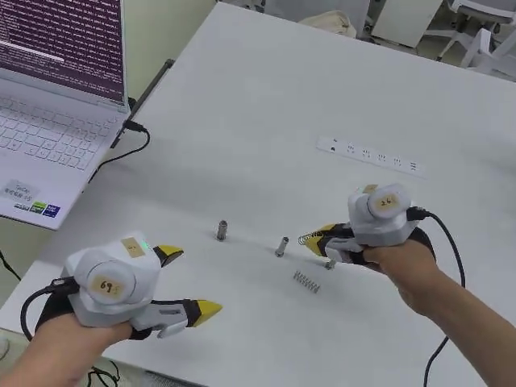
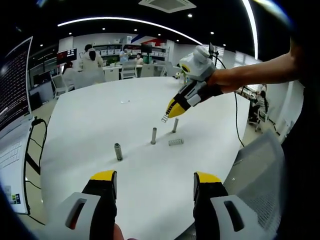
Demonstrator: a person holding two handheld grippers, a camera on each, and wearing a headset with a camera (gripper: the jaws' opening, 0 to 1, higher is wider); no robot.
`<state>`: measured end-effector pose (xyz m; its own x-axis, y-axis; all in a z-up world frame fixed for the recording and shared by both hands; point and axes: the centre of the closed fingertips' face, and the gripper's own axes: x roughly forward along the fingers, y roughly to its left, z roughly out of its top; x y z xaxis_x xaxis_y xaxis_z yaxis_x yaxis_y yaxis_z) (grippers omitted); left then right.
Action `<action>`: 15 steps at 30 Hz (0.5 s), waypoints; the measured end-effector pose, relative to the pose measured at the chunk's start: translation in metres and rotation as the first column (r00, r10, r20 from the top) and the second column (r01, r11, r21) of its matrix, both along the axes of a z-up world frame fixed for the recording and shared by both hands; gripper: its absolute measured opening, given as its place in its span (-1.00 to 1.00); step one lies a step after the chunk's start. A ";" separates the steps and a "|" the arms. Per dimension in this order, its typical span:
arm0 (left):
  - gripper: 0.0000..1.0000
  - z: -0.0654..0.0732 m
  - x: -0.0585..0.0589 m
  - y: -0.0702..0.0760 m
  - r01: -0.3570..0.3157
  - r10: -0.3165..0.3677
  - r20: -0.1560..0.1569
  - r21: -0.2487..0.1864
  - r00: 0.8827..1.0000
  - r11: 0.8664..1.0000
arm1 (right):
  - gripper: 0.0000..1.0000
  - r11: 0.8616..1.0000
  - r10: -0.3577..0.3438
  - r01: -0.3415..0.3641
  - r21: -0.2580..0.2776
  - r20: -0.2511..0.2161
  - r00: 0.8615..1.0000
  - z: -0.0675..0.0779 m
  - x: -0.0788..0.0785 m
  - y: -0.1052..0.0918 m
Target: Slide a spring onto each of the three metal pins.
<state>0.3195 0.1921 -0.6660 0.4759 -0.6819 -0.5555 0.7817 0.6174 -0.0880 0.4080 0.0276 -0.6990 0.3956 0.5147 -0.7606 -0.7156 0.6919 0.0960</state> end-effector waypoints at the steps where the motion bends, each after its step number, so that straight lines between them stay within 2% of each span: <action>1: 0.15 0.000 0.001 0.002 -0.005 0.005 -0.001 -0.001 1.000 1.000 | -0.83 1.000 0.003 -0.003 -0.002 -0.003 1.000 0.000 0.000 0.001; 15: 0.13 -0.002 0.003 0.010 -0.035 0.035 -0.017 -0.011 0.999 0.999 | -0.83 0.997 0.067 -0.068 -0.036 -0.031 0.997 -0.015 0.007 0.017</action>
